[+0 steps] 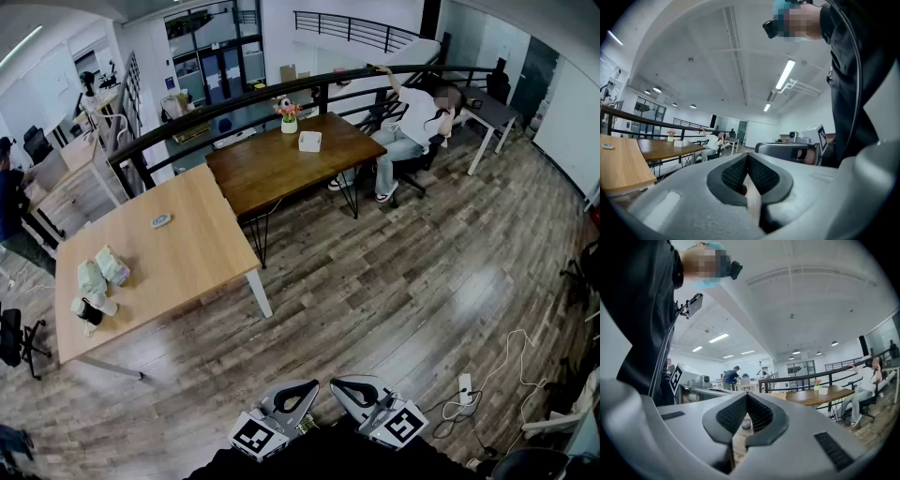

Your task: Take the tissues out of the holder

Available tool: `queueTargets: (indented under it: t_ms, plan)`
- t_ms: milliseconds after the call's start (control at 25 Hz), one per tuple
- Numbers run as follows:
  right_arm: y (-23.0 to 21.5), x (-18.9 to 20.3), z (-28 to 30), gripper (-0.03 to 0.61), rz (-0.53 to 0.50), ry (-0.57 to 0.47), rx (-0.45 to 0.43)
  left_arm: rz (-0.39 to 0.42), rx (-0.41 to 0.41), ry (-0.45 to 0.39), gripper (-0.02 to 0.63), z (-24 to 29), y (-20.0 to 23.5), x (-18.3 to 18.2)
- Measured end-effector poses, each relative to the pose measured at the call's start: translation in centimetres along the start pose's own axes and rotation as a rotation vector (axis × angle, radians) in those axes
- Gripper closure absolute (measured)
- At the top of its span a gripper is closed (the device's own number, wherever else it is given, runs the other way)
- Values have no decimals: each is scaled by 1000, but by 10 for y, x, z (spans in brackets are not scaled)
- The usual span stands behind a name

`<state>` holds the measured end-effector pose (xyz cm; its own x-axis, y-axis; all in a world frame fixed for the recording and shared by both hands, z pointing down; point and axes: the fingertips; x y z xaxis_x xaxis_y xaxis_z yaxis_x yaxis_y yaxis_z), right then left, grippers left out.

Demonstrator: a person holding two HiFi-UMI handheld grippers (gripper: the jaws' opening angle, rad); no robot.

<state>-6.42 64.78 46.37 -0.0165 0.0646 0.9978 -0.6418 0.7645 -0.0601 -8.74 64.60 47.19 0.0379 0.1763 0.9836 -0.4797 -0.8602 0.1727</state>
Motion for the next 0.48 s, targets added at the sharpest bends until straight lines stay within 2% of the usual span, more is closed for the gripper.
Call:
queueTargets:
  t_ms: [120,480]
  plan:
    - [-2,0,4,574,-3,-7,-20,4,-11,-2,617,2,4,2]
    - [-4,-3,5,574,-10,13,0,1,-4,-6,617,-3,6,0]
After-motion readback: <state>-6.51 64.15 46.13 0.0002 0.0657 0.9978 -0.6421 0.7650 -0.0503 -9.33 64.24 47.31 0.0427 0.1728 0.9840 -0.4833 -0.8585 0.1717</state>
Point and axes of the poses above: the fingertips, and each gripper's own axes: z forward along the fingers, y to its left, x out of its underside, and after that the axes turned 4 degrees about x, right-handed
